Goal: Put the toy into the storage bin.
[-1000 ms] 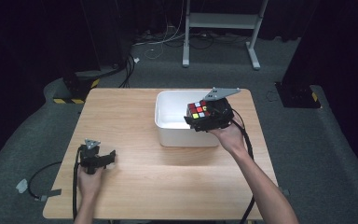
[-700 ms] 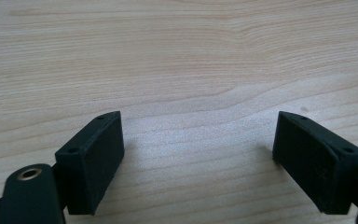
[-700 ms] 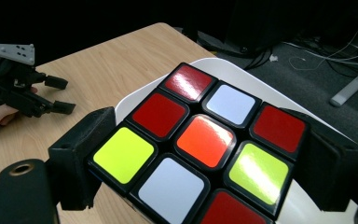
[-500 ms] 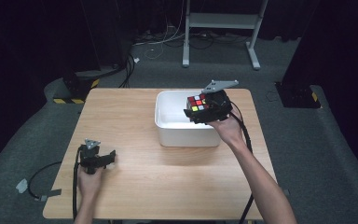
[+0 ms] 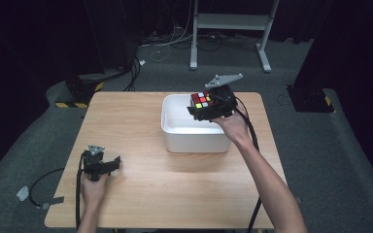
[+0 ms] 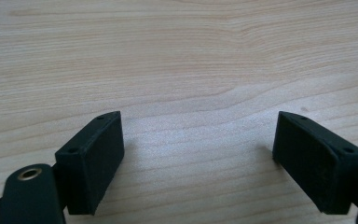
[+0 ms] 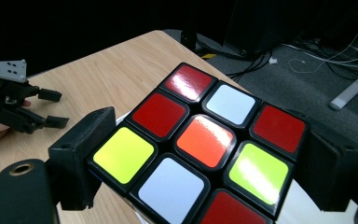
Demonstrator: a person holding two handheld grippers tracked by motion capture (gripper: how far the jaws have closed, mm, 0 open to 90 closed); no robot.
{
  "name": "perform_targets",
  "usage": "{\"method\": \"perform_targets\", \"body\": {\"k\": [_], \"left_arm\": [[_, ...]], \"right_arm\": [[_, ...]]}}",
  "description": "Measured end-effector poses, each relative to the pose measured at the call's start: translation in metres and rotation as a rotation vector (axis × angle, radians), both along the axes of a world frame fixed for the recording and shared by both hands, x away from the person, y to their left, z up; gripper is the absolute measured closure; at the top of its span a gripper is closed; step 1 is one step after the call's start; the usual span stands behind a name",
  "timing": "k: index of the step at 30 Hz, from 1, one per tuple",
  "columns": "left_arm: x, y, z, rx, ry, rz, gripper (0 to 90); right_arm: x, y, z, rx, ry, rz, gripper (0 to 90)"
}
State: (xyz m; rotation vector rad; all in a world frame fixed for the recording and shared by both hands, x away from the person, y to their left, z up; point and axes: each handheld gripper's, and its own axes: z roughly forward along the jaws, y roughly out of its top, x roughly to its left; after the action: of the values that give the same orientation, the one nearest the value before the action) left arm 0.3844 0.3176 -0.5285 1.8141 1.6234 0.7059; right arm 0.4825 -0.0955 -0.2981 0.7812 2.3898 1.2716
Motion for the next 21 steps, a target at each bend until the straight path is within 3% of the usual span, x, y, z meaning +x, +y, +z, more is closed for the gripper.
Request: {"method": "perform_targets", "body": {"k": [21], "left_arm": [[0.0, 0.0, 0.0, 0.0, 0.0, 0.0, 16.6]], "right_arm": [[0.036, 0.008, -0.002, 0.012, 0.034, -0.052, 14.9]]}}
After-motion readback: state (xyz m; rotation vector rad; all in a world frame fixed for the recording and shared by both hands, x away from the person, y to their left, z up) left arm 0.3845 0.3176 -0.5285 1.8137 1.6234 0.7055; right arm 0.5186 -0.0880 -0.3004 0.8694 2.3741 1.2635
